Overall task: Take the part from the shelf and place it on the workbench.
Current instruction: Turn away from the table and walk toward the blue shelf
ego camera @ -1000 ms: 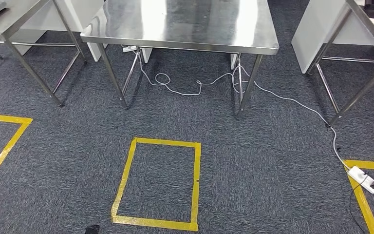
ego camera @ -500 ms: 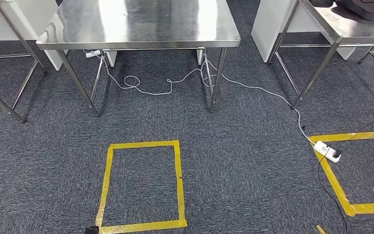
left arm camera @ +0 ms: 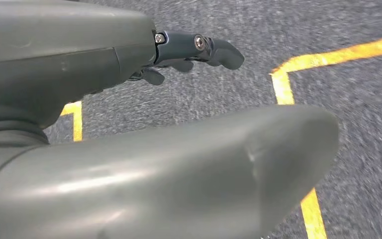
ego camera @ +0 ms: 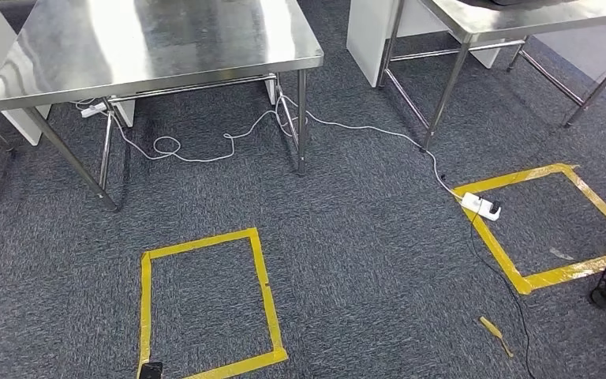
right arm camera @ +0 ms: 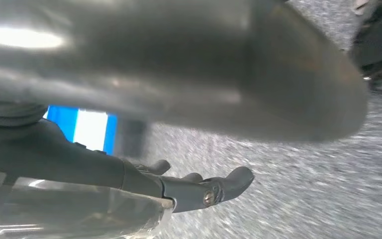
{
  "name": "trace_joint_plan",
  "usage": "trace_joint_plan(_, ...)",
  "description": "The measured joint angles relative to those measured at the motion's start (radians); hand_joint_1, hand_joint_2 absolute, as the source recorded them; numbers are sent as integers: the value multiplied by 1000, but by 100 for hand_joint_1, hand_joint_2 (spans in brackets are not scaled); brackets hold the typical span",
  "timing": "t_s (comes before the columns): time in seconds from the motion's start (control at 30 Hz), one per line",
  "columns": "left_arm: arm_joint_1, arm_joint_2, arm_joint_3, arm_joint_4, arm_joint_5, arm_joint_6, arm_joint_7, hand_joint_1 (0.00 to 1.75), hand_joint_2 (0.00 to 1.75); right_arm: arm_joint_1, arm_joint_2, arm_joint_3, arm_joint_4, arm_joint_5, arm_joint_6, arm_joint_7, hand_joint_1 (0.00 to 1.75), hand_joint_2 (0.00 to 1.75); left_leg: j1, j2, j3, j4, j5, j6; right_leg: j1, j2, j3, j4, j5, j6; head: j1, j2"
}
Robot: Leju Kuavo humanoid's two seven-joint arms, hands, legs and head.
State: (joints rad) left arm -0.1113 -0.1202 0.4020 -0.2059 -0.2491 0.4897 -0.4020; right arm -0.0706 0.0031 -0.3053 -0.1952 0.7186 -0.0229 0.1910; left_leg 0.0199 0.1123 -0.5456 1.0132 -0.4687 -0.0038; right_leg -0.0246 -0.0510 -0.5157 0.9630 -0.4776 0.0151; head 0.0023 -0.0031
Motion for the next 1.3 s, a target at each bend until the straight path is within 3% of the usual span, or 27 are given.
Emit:
trace_joint_plan(0.03, 0, 0, -1, 0, -1, 0, 0, 0, 0, 1, 1, -1, 0, 0, 2, 2, 0, 0, 3, -24, -5, 22, -20, -5, -6, 11, 1, -1, 5, -8, -1, 0)
trace_joint_plan(0.1, 2, 2, -1, 0, -1, 0, 2, 0, 0, 2, 3, -1, 0, 1, 4, 5, 0, 0, 6, -89, -47, 133, -99, -9, -8, 31, -1, -1, 15, -23, -2, 0)
trace_joint_plan(0.17, 5, 3, -1, 0, -1, 0, 4, 0, 0, 2, 5, -1, 0, 2, 4, 5, 0, 0, 6, -115, -102, 266, -169, -8, -3, 57, -8, 0, 21, -30, -2, 0)
trace_joint_plan(0.2, 6, 3, -2, 0, -1, 0, 4, 0, 0, 3, 5, -1, 0, 2, 4, 5, 0, 0, 7, -117, -113, 295, -174, -8, -3, 71, -10, 2, 23, -30, -1, 0)
trace_joint_plan(0.23, 6, 3, -2, 0, -1, 0, 4, 0, 0, 5, 6, -1, 1, 3, 4, 5, 0, 0, 9, -117, -107, 287, -159, -8, -3, 85, -11, 4, 24, -29, -1, 0)
trace_joint_plan(0.27, 5, 3, -2, 0, -1, 0, 4, 0, 0, 6, 6, -1, 1, 3, 4, 5, 0, 0, 12, -119, -84, 243, -129, -9, -4, 98, -11, 7, 24, -28, -2, 0)
trace_joint_plan(0.33, 5, 4, -2, 0, -1, 0, 5, 0, 0, 7, 7, -1, 1, 3, 4, 5, 0, 0, 21, -153, -19, 110, -62, -13, -4, 124, -16, 19, 21, -21, -2, 0)
trace_joint_plan(0.4, 5, 4, -2, 0, -1, -1, 5, 0, 0, 5, 6, -1, 1, 3, 4, 5, 0, 0, 24, -184, 12, 35, -33, -9, 2, 144, -30, 29, 19, -6, 0, 0)
trace_joint_plan(0.47, 3, 3, -3, 0, -1, -2, 5, 0, 0, 5, 4, -1, 1, 3, 4, 5, 0, 0, 15, -175, 7, 29, -28, 7, 5, 160, -47, 28, 26, 13, 2, 0)
trace_joint_plan(0.53, 1, 2, -4, -1, -1, -3, 5, 0, 0, 8, 3, -1, 1, 3, 5, 5, 0, 0, 9, -154, 3, 21, -17, 28, 3, 144, -64, 43, 23, 24, 3, 0)
trace_joint_plan(0.57, 1, 2, -4, -1, -2, -4, 5, 0, 0, 8, 3, -1, 1, 2, 5, 6, 0, 0, 8, -143, 0, 18, -11, 38, 2, 122, -80, 73, 7, 24, 5, 0)
trace_joint_plan(0.63, 2, 2, -4, -2, -2, -6, 5, 0, 0, 6, 4, -1, 2, 1, 6, 6, 0, 0, 5, -117, -8, 15, -6, 49, 2, 73, -142, 195, -52, 17, 9, 0)
trace_joint_plan(0.7, 4, 2, -4, -2, -2, -6, 6, 0, 0, 5, 3, -2, 2, 1, 6, 6, 0, 0, -1, -89, -16, 15, -3, 53, 2, 61, -198, 311, -99, 18, 10, 0)
trace_joint_plan(0.73, 4, 2, -4, -2, -2, -6, 6, 0, 0, 6, 2, -2, 2, 0, 6, 6, 0, 0, -4, -76, -19, 16, -2, 54, 3, 60, -199, 322, -101, 23, 10, 0)
trace_joint_plan(0.77, 4, 2, -4, -2, -2, -6, 6, 0, 0, 7, 2, -2, 2, 0, 6, 7, 0, 0, -7, -63, -20, 16, -1, 54, 4, 57, -176, 290, -89, 28, 10, 0)
trace_joint_plan(0.8, 3, 2, -4, -2, -2, -6, 6, 0, 0, 8, 2, -2, 2, -1, 6, 7, 0, 0, -10, -50, -21, 16, 0, 54, 6, 46, -133, 223, -68, 31, 10, 0)
trace_joint_plan(0.87, 3, 1, -4, -2, -2, -6, 6, 0, 0, 5, 1, -3, 1, -1, 9, 8, 0, 0, -14, -29, -17, 16, 0, 50, 18, -7, -46, 77, -29, 22, 9, 0)
trace_joint_plan(0.93, 3, 1, -4, -2, -3, -7, 6, 0, 0, 0, 0, -5, 1, -2, 13, 9, 0, 0, -16, -7, -10, 15, -4, 40, 30, -40, -19, 19, -13, 5, 9, 0)
trace_joint_plan(0.97, 3, 0, -4, -3, -3, -7, 5, 0, 0, -2, 0, -7, 1, -2, 14, 10, 0, 0, -17, 5, -6, 14, -5, 34, 33, -32, -21, 17, -9, 0, 9, 0)
trace_joint_plan(1.0, 2, -1, -4, -3, -3, -7, 5, 0, 0, -1, 0, -8, 1, -2, 15, 10, 0, 0, -15, 13, -3, 15, -7, 28, 26, -19, -18, 14, -3, -6, 9, 0)
trace_joint_plan(1.03, 1, -1, -4, -3, -3, -7, 5, 0, 0, 0, 1, -10, 1, -2, 16, 11, 0, 0, -13, 3, -4, 23, -15, 22, 18, -6, -15, 9, 4, -12, 7, 0)
trace_joint_plan(1.1, 2, -1, -4, -3, -3, -8, 5, 0, 0, 2, 2, -12, 1, -2, 20, 13, 0, 0, -7, -52, -30, 94, -66, 11, 2, 18, -9, 3, 17, -27, 3, 0)
trace_joint_plan(1.13, 4, 0, -4, -3, -3, -8, 5, 0, 0, 3, 4, -12, 1, -2, 21, 14, 0, 0, -5, -84, -56, 156, -105, 7, 2, 30, -12, 2, 20, -32, 2, 0)
trace_joint_plan(1.2, 8, 1, -4, -3, -3, -10, 5, 0, 0, 3, 6, -13, 1, -3, 24, 16, 0, 0, -3, -110, -111, 277, -163, 1, 3, 58, -16, 3, 22, -37, 1, 0)
trace_joint_plan(1.23, 8, 1, -4, -3, -4, -12, 5, 0, 0, 5, 6, -14, 1, -4, 24, 16, 0, 0, -1, -113, -123, 301, -164, -1, 3, 73, -16, 4, 23, -37, 1, 0)
trace_joint_plan(1.27, 8, 1, -4, -3, -4, -14, 6, 0, 0, 6, 7, -15, 1, -5, 25, 17, 0, 0, 2, -115, -116, 287, -144, -3, 2, 88, -15, 5, 23, -37, 1, 0)
trace_joint_plan(1.3, 8, 2, -4, -3, -4, -18, 9, 0, 0, 8, 8, -16, 1, -7, 25, 18, 0, 0, 6, -119, -93, 238, -108, -4, 2, 103, -13, 7, 22, -36, 1, 0)
